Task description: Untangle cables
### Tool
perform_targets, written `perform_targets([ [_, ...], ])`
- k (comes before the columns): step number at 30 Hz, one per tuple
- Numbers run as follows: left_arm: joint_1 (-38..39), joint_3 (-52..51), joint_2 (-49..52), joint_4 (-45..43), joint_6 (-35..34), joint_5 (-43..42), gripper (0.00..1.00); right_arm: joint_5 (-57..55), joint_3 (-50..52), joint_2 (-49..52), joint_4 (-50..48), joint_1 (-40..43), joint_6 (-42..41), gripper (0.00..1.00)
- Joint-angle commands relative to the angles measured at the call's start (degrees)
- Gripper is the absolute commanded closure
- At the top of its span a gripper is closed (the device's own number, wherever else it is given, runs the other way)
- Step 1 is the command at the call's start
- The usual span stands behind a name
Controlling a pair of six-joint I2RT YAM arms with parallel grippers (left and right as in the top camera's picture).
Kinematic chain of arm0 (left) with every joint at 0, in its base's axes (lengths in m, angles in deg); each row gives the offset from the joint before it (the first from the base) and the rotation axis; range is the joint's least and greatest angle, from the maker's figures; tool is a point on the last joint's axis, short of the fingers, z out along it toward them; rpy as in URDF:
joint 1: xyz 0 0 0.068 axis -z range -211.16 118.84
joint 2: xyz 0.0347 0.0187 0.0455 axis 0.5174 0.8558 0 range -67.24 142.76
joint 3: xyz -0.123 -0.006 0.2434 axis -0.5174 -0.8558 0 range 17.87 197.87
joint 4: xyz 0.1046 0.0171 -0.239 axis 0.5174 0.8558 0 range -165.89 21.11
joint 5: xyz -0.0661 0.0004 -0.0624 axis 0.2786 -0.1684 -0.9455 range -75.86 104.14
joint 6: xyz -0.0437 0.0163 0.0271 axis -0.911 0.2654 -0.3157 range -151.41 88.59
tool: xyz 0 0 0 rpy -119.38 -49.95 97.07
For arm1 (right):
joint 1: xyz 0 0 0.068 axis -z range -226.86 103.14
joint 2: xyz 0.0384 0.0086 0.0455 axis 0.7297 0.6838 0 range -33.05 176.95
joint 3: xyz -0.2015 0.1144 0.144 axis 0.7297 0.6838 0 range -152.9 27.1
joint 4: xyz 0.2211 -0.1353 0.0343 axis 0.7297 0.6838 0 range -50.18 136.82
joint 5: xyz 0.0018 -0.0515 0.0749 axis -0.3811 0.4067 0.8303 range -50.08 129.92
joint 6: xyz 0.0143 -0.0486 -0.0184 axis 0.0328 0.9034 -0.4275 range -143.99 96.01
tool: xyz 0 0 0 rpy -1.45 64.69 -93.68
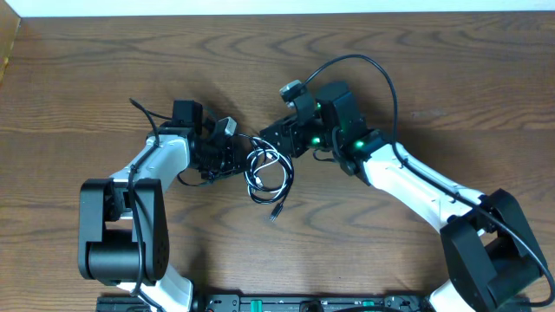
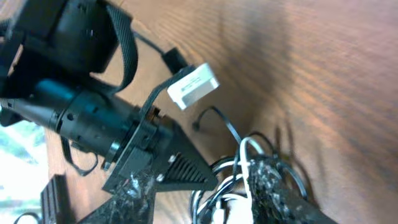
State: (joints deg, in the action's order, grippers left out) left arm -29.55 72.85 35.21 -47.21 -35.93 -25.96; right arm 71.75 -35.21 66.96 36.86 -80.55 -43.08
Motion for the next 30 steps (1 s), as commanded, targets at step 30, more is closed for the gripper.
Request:
perform_targets([
  [30, -0.24, -0.61, 0.50, -0.07, -0.31, 0.74, 0.93, -6.23, -0.61, 13.66, -4.70, -5.44, 0.48, 0.65],
])
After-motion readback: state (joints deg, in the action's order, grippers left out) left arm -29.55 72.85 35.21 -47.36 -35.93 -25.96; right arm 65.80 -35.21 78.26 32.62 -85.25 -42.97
